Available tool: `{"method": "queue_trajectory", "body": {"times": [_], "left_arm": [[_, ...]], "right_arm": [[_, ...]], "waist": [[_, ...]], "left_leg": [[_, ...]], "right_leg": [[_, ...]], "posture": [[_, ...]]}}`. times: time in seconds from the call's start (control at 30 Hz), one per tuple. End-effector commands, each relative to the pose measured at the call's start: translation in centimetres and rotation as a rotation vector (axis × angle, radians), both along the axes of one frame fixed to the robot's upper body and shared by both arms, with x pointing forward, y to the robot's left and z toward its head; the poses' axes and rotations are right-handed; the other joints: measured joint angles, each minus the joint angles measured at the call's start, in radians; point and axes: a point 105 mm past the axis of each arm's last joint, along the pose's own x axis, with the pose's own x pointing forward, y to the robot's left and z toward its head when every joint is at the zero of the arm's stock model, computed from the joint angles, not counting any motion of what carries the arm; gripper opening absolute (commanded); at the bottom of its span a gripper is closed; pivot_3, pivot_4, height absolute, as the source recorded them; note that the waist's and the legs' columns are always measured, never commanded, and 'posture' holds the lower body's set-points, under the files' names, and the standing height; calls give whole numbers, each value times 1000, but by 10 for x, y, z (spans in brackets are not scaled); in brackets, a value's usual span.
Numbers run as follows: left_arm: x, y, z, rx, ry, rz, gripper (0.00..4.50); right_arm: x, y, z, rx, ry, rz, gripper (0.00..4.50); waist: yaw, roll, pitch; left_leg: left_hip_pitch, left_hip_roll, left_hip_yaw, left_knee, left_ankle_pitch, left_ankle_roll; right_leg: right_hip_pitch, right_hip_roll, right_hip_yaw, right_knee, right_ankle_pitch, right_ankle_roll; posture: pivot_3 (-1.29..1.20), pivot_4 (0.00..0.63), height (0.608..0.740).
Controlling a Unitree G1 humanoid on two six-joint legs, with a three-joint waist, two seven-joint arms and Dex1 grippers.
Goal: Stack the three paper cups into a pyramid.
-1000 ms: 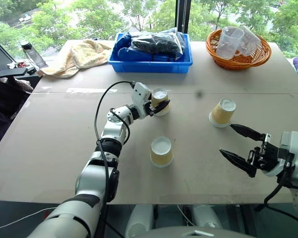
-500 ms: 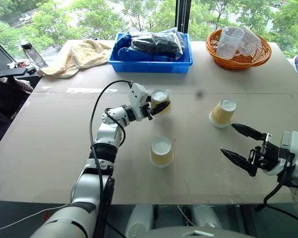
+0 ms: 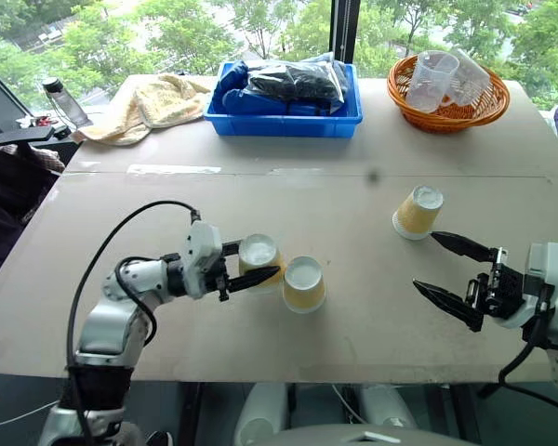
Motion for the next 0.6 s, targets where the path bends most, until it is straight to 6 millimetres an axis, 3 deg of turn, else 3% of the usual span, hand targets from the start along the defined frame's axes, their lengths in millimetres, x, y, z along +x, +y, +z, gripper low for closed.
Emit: {"method": "queue_trajectory", "body": {"times": [0.03, 0.47, 0.6], "left_arm": [[-3, -5, 4, -11, -56, 5, 2156], [2, -11, -13, 43, -70, -5, 2156], [1, -22, -15, 23, -63, -39, 2156]], "right_arm": [[-4, 4, 7, 16, -23, 40, 4500], [2, 6, 13, -13, -29, 55, 4500], [2, 9, 15, -14, -33, 52, 4500]], "waist": [[3, 0, 0], [-5, 0, 0], [-4, 0, 0]], "left_leg": [[1, 0, 0, 0, 0, 0], [2, 0, 0, 0, 0, 1], [2, 0, 0, 0, 0, 1]], "right_leg": [[1, 0, 0, 0, 0, 0], [2, 0, 0, 0, 0, 0], [2, 0, 0, 0, 0, 0]], "posture": [[0, 150, 740], [0, 150, 740], [0, 150, 740]]}}
